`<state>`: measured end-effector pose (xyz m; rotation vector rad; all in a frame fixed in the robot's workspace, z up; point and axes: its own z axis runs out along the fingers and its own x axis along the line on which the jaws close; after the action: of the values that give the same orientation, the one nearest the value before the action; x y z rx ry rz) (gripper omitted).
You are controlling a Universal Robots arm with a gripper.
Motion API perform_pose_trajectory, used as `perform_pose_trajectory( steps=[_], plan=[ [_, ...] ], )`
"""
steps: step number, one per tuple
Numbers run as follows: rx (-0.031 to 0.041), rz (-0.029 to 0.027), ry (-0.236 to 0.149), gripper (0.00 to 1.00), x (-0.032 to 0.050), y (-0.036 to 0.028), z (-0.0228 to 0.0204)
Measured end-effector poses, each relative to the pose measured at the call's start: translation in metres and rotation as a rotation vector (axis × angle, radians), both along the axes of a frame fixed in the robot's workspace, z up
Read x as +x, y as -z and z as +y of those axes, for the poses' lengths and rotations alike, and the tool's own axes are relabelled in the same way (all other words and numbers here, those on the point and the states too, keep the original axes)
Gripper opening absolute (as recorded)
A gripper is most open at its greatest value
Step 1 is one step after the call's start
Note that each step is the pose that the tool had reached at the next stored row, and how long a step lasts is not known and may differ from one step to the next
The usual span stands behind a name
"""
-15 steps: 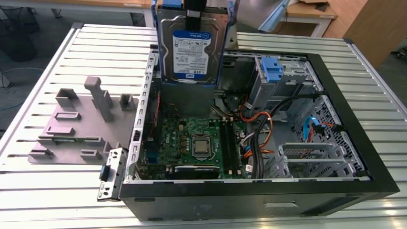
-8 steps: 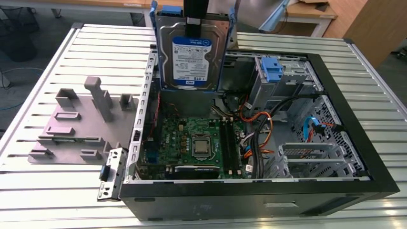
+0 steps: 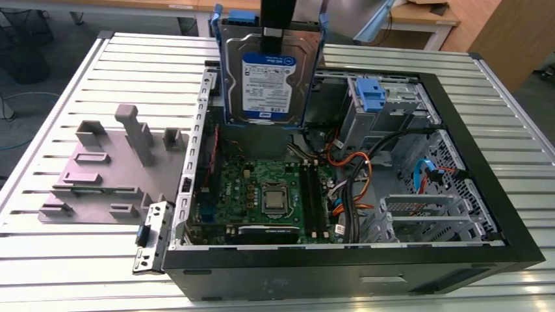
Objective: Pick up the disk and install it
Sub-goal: 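Pick up the disk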
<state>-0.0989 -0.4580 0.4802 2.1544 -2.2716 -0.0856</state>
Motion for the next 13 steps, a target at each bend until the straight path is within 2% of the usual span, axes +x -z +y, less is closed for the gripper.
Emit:
perform_pose_trajectory(
  steps=[13],
  plan=[
    [0.0000,0.0003,0.000,0.35,0.0409,0.0008,0.0000]
  ],
)
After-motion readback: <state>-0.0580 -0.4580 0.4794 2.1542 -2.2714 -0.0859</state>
